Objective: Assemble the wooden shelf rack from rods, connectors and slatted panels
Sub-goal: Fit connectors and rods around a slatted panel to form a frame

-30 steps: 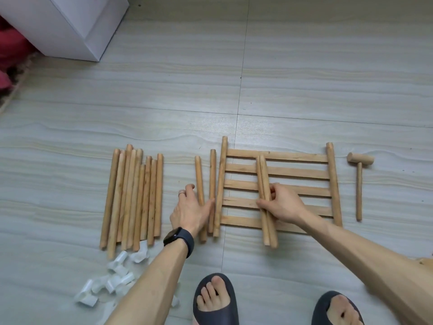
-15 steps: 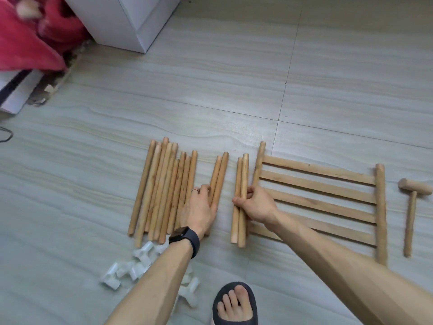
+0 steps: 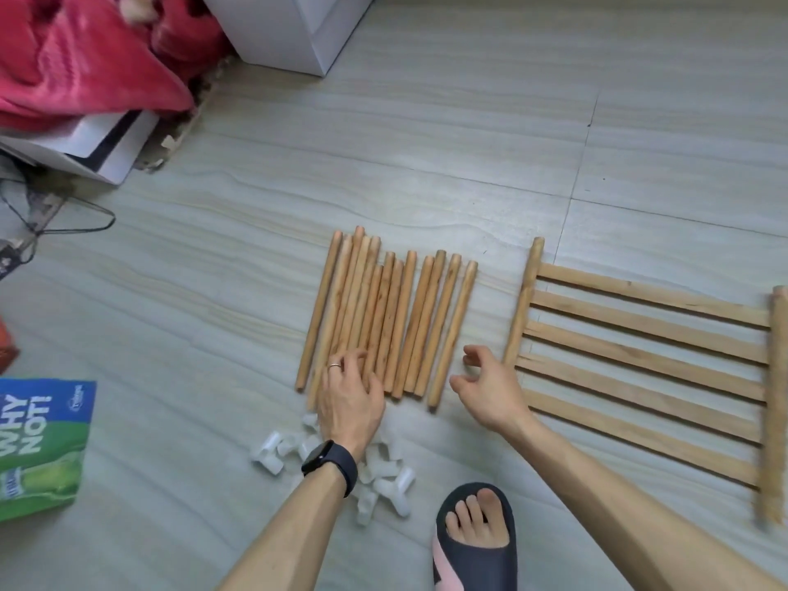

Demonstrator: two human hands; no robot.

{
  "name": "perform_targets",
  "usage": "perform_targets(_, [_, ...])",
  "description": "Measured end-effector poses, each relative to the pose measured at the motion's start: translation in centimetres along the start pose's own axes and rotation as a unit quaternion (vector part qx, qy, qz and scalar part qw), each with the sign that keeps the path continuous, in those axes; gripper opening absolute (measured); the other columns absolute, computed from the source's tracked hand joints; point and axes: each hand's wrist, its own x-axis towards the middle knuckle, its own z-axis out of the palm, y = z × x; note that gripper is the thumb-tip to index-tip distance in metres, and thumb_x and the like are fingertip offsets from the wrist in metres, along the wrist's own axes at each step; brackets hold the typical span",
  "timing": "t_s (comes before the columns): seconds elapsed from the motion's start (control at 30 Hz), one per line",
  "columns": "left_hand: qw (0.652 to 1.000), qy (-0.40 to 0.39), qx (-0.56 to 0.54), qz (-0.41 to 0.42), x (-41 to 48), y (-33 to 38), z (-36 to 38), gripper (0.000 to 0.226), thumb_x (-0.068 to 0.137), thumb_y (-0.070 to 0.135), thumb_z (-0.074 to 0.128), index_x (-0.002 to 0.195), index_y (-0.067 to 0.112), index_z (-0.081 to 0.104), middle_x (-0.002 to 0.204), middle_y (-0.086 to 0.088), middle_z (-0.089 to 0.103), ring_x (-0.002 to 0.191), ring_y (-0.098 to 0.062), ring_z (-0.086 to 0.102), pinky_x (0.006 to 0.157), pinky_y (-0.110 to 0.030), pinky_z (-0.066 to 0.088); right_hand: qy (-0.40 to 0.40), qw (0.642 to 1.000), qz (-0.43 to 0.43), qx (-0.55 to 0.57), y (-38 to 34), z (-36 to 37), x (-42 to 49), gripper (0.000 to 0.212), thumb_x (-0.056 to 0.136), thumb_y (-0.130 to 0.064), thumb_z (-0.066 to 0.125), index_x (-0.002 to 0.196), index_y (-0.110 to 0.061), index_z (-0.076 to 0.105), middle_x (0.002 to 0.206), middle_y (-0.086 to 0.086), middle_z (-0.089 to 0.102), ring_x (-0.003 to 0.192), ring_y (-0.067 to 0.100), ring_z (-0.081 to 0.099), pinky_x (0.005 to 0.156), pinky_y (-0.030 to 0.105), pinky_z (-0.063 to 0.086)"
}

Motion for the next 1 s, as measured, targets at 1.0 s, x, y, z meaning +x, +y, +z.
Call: perform_targets(1.0, [0.984,-0.078,0.125,0.099,-3.9,-4.7,-1.6,0.039,0.096,0.05,0.053,0.121,0.021,0.061,0.113,0.0,0.062,0.11,-0.02,0.054,0.087,-0.033,0.045,-0.124,0.956,-0.162,-0.212,0.8,7.2,-4.7,0.031,0.106,-0.047,0.041,0.127,-0.024,0.047,0.116,0.002,0.063,0.097,0.025,0.065,0.073,0.036,0.048])
